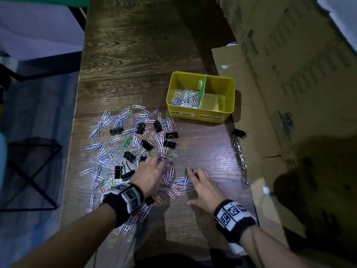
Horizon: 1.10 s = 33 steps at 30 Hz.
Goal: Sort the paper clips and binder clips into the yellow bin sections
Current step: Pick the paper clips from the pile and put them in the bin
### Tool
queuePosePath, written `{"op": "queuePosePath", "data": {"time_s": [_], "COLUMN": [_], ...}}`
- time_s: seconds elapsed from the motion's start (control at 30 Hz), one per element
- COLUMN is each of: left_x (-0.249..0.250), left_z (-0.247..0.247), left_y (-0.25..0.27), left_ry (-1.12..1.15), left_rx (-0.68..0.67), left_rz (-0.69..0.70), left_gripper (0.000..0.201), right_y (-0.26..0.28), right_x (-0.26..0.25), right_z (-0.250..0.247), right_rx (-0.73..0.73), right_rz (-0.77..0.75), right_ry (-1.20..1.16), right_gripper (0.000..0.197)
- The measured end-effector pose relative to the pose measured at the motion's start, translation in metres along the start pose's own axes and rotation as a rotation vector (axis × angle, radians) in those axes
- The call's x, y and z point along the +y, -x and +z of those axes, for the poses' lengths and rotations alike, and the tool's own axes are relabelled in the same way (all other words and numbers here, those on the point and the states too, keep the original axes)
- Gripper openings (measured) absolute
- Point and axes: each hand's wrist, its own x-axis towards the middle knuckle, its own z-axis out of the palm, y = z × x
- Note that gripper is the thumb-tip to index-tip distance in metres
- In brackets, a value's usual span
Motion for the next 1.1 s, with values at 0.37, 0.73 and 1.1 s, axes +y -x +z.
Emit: {"op": "queuePosePath", "data": {"time_s": [0.37,0.73,1.1], "left_x": [0.048,0.01,0.026], "left_z": [0.014,-0.012,0.009], "left_y": [-0.001,-0.031,0.0], "left_ry": [0.013,-0.075,-0.097], "left_rx": [-0.009,-0.063,-0.038], "left_rz": [0.149,0.15,0.216], "left_gripper": [0.056,0.073,0.077], "right_y": [-0.024,-0.028,-0.009], "right_x": [0.005,0.01,0.005], "right_z": [-0.01,-0.013,0.004], "right_rx": [0.114,0.069,0.17], "right_rz": [-0.072,-0.104,-0.019], "right_ry": [0.042,0.167,0.025], "right_gripper": [0.098,0.093,0.083]}}
